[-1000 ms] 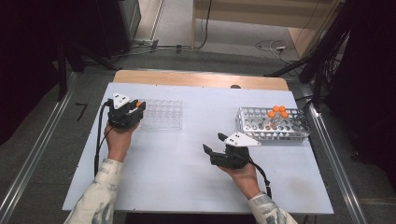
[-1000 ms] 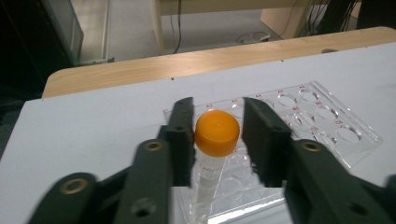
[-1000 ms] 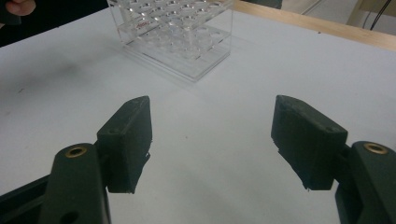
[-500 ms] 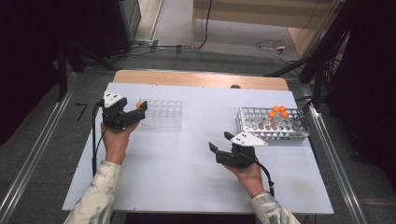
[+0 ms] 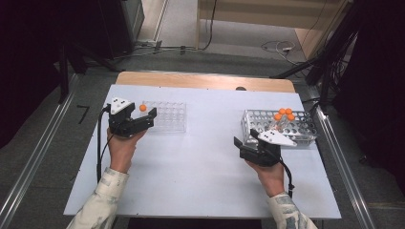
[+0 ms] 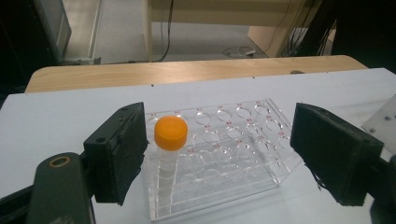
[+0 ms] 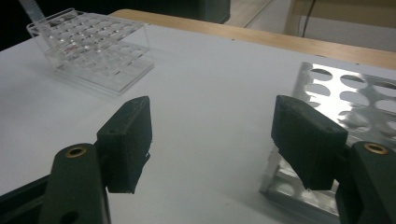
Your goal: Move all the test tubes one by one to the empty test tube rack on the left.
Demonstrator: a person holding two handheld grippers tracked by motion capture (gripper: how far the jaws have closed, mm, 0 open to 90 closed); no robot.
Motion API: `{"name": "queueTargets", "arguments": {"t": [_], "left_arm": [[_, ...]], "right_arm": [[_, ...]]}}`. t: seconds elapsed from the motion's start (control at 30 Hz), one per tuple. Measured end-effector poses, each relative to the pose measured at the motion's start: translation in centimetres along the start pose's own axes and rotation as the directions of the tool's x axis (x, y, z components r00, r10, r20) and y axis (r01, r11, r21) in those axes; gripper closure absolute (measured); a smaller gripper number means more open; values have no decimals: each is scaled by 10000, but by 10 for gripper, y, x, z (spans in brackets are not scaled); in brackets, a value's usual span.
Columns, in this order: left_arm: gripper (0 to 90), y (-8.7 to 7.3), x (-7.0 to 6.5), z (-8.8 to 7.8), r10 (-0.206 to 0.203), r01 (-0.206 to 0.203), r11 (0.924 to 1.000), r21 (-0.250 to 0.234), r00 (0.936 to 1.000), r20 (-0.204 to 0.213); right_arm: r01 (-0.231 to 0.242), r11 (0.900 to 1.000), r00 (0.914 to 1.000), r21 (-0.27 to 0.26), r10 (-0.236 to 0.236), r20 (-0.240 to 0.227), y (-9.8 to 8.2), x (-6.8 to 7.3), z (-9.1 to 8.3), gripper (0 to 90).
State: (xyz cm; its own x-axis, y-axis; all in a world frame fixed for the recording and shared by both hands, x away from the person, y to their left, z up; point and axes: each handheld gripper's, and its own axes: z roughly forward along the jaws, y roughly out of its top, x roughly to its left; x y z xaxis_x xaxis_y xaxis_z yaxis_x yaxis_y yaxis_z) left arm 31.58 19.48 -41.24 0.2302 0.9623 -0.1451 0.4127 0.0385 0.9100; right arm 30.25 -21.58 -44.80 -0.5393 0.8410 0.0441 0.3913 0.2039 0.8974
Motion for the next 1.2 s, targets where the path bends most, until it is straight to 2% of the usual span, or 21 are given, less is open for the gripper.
{"name": "queueTargets", "arguments": {"t": [0.23,0.47,0.87,1.2], "left_arm": [[194,-2,-2,-1,49,-49,10000,25,10000,3],[195,-1,-3,-2,47,-47,10000,-47,10000,59],[199,-2,-6,-2,187,-187,9998,17,9997,132],[199,-2,-7,-2,224,-224,9997,5,9997,132]], "right_arm": [[-449,9987,9977,-238,460,490,2,-22,-11,278],[-796,9960,9918,-410,833,968,2,-42,-21,278],[-1287,9892,9743,-697,1392,1769,1,-72,-35,281],[-1481,9865,9577,-697,1607,2387,-3,-89,-37,283]]}}
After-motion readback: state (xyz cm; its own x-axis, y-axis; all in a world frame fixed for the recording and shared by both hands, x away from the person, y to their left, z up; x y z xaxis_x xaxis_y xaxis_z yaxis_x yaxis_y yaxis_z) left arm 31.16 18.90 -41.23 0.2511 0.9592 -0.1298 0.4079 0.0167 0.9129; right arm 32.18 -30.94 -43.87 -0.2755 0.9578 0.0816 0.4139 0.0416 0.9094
